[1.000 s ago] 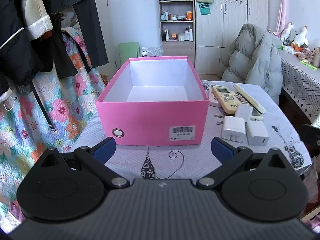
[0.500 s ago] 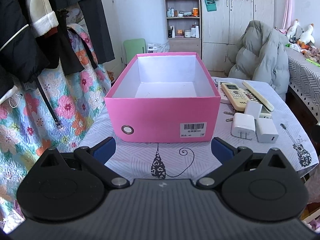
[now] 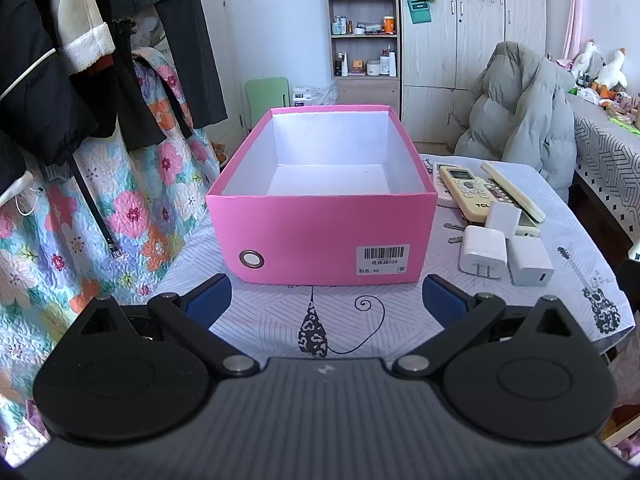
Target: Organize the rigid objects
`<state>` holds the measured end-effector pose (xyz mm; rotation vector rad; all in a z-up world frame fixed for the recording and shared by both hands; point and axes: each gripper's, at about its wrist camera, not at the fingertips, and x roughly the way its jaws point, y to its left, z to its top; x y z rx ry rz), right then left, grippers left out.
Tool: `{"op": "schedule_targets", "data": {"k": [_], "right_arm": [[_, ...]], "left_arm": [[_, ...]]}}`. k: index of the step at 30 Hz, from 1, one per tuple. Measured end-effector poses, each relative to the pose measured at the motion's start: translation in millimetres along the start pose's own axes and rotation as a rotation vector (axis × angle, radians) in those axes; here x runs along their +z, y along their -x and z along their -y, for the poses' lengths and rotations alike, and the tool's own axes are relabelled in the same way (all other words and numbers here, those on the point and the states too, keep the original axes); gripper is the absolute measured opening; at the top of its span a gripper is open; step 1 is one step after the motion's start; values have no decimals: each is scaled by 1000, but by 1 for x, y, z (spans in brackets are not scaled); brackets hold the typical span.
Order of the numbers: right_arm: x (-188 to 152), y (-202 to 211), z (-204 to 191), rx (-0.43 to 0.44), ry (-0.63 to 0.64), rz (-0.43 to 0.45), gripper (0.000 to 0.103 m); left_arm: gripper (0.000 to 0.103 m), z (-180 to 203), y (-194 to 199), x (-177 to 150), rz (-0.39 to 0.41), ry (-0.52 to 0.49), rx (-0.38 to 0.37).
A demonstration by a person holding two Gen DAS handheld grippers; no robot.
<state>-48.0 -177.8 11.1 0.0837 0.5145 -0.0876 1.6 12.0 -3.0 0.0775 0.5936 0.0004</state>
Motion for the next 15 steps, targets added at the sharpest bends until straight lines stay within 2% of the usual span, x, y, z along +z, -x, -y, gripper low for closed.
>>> {"op": "schedule_targets", "data": {"k": [15], "right_arm": [[-2,-4,1,-1,-1,-17,103]], "left_arm": [[103,3,1,1,-7,-16,-14]]}}
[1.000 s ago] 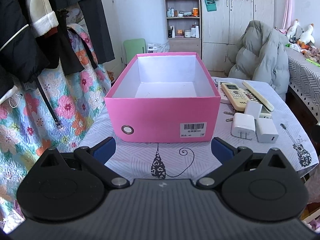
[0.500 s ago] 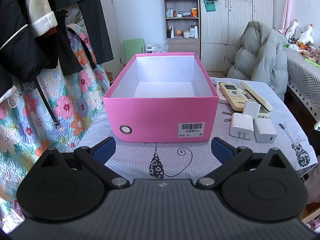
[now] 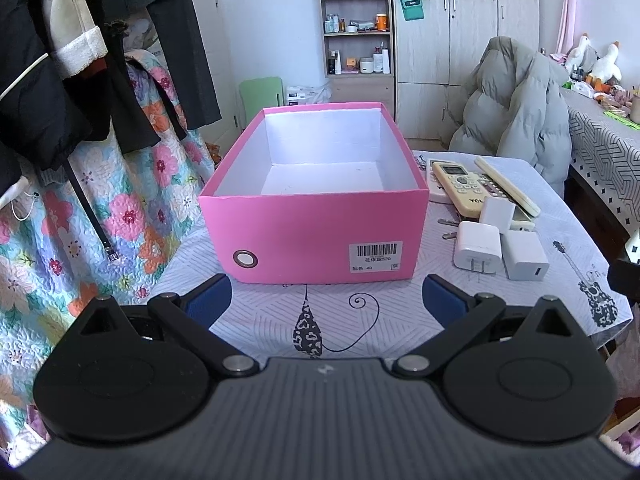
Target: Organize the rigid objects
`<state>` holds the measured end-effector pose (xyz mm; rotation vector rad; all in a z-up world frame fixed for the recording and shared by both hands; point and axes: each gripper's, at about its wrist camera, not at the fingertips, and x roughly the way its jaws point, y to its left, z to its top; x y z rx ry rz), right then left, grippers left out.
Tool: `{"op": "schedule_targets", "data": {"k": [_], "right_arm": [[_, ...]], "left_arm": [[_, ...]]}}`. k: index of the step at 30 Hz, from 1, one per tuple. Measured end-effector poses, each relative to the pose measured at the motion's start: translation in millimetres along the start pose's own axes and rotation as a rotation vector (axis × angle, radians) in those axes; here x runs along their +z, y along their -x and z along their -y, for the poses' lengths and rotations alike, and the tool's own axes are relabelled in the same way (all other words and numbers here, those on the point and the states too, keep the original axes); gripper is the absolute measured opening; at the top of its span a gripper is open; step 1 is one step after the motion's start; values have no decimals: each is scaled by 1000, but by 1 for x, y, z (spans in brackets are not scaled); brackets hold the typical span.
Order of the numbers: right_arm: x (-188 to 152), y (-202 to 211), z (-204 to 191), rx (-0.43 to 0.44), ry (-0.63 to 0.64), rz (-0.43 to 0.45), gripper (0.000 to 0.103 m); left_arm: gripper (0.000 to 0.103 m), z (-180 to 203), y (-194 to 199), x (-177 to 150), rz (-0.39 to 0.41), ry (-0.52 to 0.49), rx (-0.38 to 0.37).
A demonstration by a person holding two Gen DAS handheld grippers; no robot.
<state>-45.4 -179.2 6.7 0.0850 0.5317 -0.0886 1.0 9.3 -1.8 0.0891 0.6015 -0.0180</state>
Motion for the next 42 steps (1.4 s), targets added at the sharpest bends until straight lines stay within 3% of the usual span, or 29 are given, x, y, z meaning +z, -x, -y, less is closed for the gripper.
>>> {"op": "schedule_targets", "data": {"k": [25,42], "right_arm": [[-2,-10,3,-6,-9,-30,103],[0,3,7,12,-23,74,103]], "left_arm": [[103,2,-8,2,-16,-6,-14],[103,5,1,0,-2,-35,-18]]}}
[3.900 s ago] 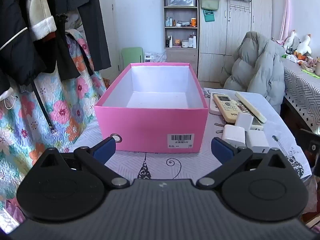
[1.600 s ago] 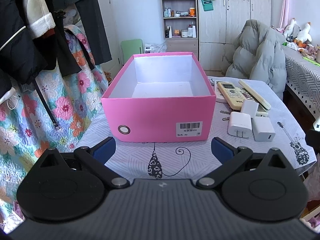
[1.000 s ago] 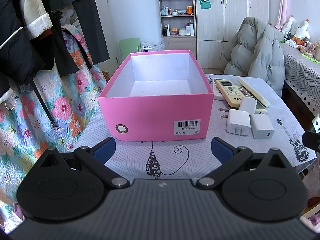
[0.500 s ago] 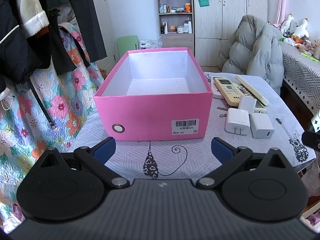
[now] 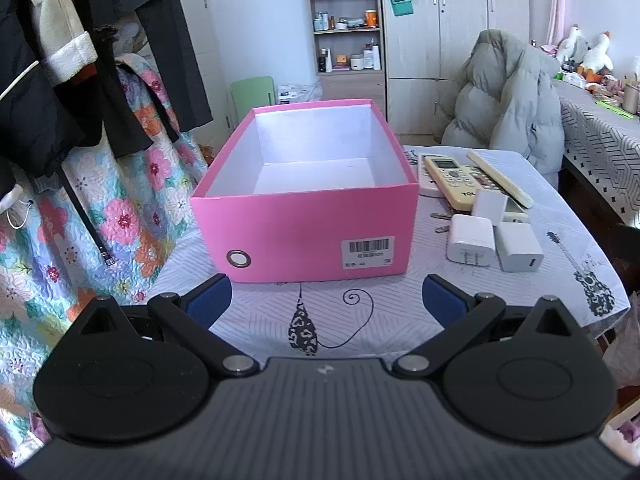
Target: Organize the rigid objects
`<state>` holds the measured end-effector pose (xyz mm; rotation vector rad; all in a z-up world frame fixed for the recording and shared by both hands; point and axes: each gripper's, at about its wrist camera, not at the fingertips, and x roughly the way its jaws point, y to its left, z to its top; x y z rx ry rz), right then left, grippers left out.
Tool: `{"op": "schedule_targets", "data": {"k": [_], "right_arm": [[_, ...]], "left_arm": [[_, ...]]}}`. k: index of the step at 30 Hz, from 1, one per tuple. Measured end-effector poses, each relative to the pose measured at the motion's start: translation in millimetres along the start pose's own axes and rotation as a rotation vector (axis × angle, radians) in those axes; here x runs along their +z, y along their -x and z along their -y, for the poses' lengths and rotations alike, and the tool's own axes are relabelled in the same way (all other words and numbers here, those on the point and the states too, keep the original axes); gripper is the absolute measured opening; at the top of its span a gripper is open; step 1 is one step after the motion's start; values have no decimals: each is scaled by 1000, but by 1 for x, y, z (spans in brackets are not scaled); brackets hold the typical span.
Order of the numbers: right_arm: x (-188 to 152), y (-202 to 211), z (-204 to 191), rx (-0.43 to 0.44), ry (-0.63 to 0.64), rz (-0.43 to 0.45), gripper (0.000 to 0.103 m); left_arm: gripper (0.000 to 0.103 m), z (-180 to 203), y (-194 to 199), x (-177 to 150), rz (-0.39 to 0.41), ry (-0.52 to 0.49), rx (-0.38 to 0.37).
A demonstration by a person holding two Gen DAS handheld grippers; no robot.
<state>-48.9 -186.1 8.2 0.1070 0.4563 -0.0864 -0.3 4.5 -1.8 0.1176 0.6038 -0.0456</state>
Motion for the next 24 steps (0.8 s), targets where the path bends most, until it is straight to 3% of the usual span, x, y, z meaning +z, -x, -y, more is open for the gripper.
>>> {"op": "schedule_targets", "data": {"k": [7,12,14,19,24], "right_arm": [[-4,-6,-1,20,12,2,103],[-8,-2,5,113,21,169,103],[-3,-6,9,147,36,197,103],[21,-36,18,182,44,142,103],[43,-67,20,173,79,97,103]], "left_arm": [[103,1,-4,-2,-14,7,-18],[103,-8,-5,14,21,44,-48],[103,-13,-4,25,66,48,-85],[103,-22,-6,52,165,18,-80],[103,-47,-37,89,106,9,-88]]}}
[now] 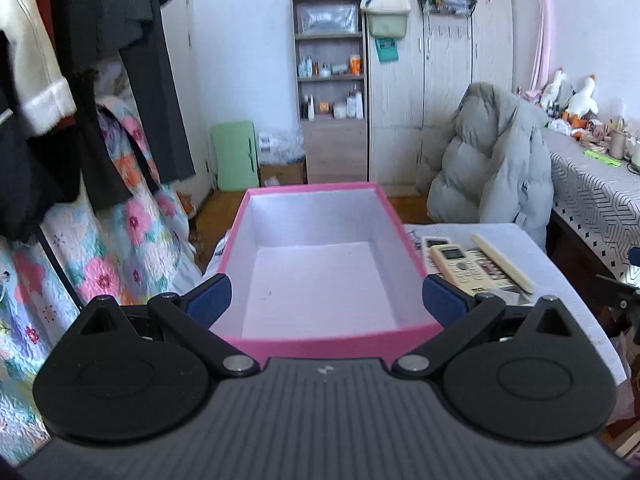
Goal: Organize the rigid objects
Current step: 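Move the left tool over the pink box while the right tool approaches the long cream remote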
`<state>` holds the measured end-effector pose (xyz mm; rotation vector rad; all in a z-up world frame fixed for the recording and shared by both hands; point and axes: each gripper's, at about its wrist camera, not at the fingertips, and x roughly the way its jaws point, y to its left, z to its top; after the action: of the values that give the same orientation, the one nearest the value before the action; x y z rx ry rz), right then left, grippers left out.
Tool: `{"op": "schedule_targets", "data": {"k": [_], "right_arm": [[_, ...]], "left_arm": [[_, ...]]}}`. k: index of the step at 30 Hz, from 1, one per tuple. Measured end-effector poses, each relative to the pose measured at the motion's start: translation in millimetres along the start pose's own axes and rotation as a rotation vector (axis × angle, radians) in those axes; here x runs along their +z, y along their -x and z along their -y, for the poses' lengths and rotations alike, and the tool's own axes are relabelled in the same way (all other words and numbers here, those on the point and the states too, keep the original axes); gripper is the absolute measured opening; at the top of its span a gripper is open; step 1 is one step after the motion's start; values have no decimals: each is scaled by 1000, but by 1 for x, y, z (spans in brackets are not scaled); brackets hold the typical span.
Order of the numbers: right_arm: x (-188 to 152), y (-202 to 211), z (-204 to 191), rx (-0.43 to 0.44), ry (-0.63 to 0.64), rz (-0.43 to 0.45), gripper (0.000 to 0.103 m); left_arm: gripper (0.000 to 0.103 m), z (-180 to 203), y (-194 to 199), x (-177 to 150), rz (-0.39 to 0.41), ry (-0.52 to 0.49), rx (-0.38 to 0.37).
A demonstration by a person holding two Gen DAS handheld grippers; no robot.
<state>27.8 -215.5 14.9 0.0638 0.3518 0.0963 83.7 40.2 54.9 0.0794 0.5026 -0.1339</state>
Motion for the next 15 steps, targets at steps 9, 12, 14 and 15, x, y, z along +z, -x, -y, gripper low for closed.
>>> {"op": "schedule_targets", "data": {"k": [9,12,14,15], "right_arm": [[10,-61,2,44,76,-138,96],[14,-75,6,22,76,-149,96],[18,-83,9,7,82,-143,97],[19,-87,11,-3,82,-140,98]], "left_arm": [[103,-62,-97,53,-96,54,43],[103,-72,-135,66,-136,42,40],[103,-82,-164,72,-142,97,46],[103,-85,-178,73,-154,119,64]]}}
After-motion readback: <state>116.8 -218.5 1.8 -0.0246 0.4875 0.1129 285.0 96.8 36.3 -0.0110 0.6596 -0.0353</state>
